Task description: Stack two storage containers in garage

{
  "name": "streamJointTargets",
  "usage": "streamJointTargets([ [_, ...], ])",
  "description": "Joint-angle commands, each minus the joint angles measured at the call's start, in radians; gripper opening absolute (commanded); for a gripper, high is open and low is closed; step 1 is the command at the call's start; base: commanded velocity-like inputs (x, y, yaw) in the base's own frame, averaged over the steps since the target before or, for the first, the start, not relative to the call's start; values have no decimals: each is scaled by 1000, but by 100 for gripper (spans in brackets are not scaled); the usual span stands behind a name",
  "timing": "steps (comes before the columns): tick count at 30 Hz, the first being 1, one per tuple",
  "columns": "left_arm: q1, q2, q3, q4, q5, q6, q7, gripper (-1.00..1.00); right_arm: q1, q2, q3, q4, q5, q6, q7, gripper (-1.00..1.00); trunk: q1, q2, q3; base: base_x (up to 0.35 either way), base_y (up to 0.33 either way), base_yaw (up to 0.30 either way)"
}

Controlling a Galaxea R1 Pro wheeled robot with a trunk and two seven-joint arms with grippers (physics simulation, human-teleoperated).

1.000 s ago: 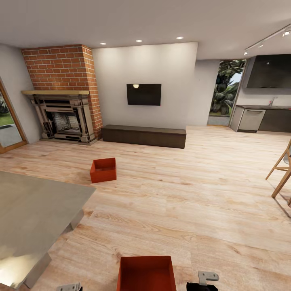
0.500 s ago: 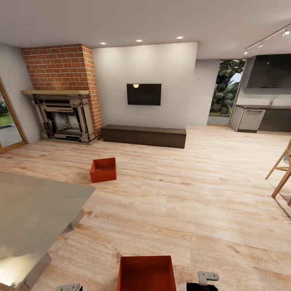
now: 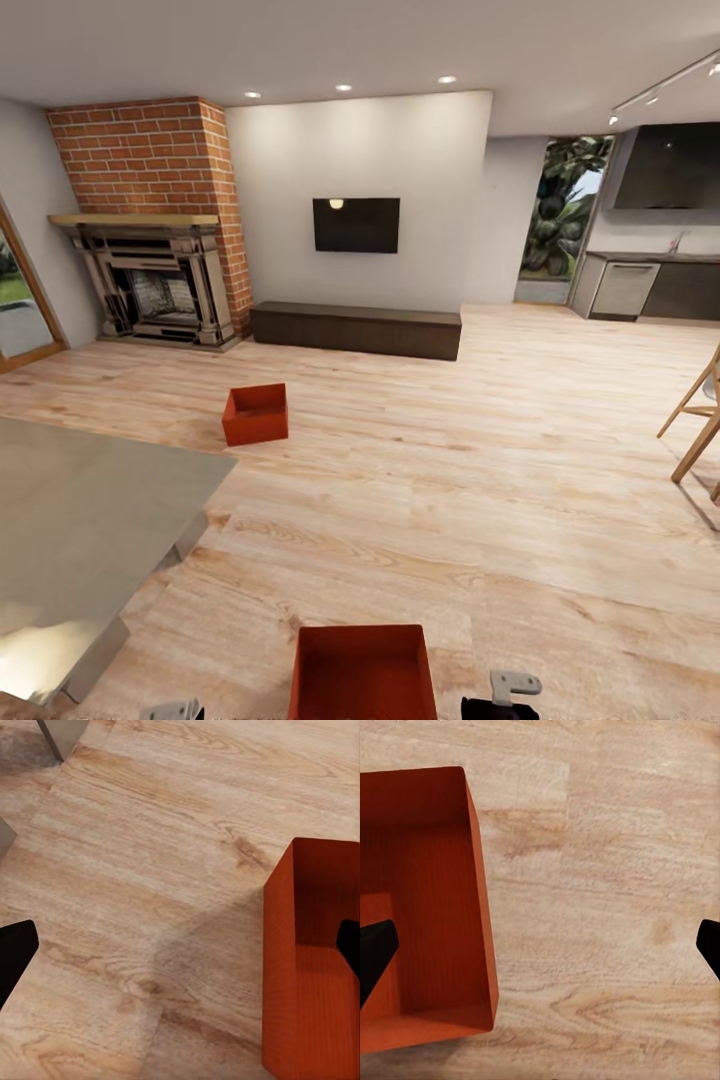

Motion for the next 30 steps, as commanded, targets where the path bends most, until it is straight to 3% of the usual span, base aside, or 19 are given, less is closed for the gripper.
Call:
streamJointTargets([
  [1, -1, -1, 8, 1, -4, -3, -9, 100, -1, 1, -4, 1, 0, -4, -1, 100, 0, -1, -3, 0, 0, 0],
  [13, -1, -1, 8, 1, -4, -3, -9, 100, -1, 1, -4, 1, 0, -27, -1, 100, 0, -1, -19, 0, 0, 0],
  [30, -1, -1, 9, 1, -5, -3, -9, 100, -1, 0, -4, 1, 0, -28, -1, 100, 65, -120, -73, 0, 0, 0],
])
